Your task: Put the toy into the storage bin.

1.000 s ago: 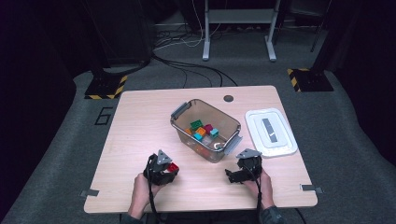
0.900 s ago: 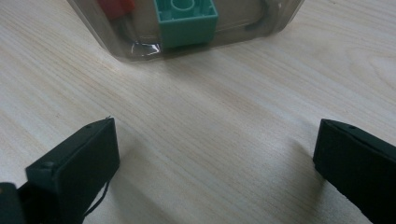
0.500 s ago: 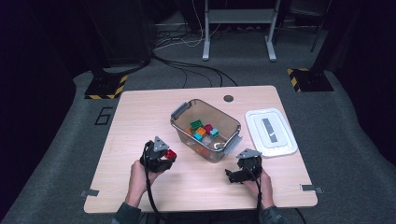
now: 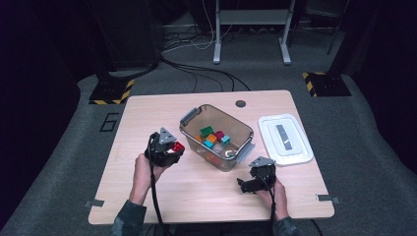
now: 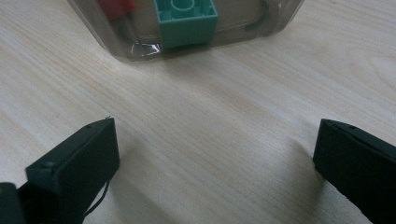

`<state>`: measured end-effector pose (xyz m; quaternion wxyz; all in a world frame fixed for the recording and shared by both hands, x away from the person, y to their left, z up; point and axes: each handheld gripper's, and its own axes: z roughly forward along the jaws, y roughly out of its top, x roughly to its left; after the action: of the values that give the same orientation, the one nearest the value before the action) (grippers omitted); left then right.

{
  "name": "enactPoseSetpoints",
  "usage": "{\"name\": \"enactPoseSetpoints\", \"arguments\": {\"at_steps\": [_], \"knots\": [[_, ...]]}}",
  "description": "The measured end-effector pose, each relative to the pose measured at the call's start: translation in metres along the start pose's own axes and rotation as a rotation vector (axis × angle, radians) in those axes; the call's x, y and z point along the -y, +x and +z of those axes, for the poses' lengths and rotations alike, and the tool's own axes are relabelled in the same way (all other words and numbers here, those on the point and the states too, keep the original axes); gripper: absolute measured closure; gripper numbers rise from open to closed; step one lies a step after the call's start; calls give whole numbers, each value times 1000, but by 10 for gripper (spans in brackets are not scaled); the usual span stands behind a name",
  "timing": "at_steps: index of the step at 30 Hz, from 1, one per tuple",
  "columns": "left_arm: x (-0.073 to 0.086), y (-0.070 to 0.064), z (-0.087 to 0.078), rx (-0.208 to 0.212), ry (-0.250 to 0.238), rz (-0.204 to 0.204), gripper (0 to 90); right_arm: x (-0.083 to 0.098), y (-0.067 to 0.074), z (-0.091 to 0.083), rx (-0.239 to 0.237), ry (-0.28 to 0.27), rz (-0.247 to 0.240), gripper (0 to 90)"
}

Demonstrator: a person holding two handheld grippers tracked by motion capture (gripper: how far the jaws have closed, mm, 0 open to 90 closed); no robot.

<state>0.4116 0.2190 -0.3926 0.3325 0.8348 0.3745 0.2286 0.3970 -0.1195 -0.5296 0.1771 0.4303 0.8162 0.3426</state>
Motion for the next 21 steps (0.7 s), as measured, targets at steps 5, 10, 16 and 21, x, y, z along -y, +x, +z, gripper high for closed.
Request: {"name": "enactPoseSetpoints", "arguments": {"at_steps": [5, 10, 16, 21], "knots": [[-15, 5, -4, -9, -23, 4, 585, 0, 0, 0, 0, 0, 0, 0], [-33, 9, -5, -16, -36, 20, 585, 0, 0, 0, 0, 0, 0, 0], [-54, 11, -2, -21, -48, 41, 585, 0, 0, 0, 0, 0, 0, 0], [-71, 13, 6, -18, -57, 60, 585, 0, 0, 0, 0, 0, 0, 0]]}}
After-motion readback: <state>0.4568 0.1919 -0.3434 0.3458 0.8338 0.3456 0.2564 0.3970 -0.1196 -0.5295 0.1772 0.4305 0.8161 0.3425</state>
